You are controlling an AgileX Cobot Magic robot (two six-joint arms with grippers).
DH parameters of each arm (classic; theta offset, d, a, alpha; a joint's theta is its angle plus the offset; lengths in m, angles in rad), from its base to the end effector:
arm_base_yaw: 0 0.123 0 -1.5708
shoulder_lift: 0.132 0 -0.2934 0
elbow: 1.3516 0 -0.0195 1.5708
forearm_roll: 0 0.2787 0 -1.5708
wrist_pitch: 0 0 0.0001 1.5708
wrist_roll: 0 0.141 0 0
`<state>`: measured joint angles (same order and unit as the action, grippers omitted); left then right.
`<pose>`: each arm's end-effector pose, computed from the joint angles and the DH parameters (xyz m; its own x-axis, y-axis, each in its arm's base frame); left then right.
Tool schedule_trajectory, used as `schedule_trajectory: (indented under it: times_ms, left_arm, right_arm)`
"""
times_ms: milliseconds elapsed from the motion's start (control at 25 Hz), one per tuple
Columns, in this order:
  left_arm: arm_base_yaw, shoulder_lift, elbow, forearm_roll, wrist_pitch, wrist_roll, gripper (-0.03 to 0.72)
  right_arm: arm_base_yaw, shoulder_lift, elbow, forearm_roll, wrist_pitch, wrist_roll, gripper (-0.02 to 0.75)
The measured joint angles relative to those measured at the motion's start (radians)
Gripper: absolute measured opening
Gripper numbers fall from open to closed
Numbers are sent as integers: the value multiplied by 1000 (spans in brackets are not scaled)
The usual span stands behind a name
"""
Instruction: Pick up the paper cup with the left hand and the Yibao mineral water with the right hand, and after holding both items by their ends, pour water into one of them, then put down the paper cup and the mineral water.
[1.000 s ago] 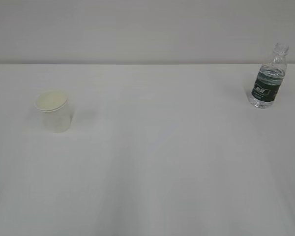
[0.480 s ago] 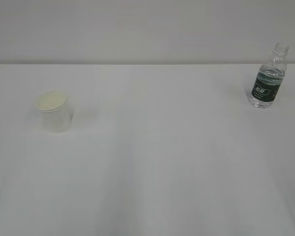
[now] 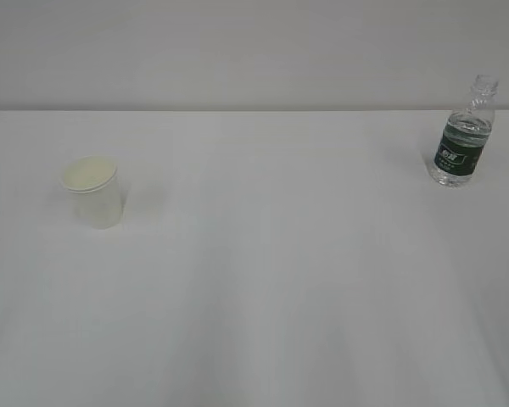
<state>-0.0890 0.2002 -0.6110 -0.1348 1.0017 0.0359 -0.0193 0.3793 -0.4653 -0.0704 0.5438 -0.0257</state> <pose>0.0794 -0.0231 0.3017 -0.4838 0.0062 -0.8752 0.1695 0.9817 -0.0867 0.1465 -0.0080 0.2828 -0.3643 -0.0788 -0.9279 0.0220 0.9954 -0.0932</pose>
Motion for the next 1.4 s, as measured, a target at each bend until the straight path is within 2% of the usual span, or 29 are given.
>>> schedule_trajectory:
  times_ms: [440,1000,1400]
  left_arm:
    - [0,43,0,0,-57,0,540]
    - [0,43,0,0,-57,0,539]
    - [0,43,0,0,-57,0,539]
  right_arm:
    - [0,119,1,0,-98,0,559]
    - [0,208,132,0,-283,0,559]
    - [0,361,141,0,-440,0,559]
